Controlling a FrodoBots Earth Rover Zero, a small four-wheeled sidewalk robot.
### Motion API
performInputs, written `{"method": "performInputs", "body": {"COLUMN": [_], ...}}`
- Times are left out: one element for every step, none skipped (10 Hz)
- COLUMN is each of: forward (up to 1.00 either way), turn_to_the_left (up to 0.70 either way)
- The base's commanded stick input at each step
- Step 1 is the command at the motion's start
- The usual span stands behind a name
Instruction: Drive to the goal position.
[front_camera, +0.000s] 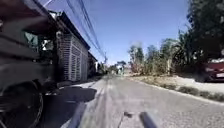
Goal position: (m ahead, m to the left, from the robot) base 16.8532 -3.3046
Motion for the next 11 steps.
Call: {"method": "performInputs", "body": {"forward": [0.70, 0.70, 0.70, 0.70, 0.70, 0.70, 0.70, 0.70, 0.70, 0.70, 0.70], "turn_to_the_left": [0.00, 0.00, 0.00, 0.00, 0.00, 0.00, 0.00, 0.00, 0.00, 0.00, 0.00]}}
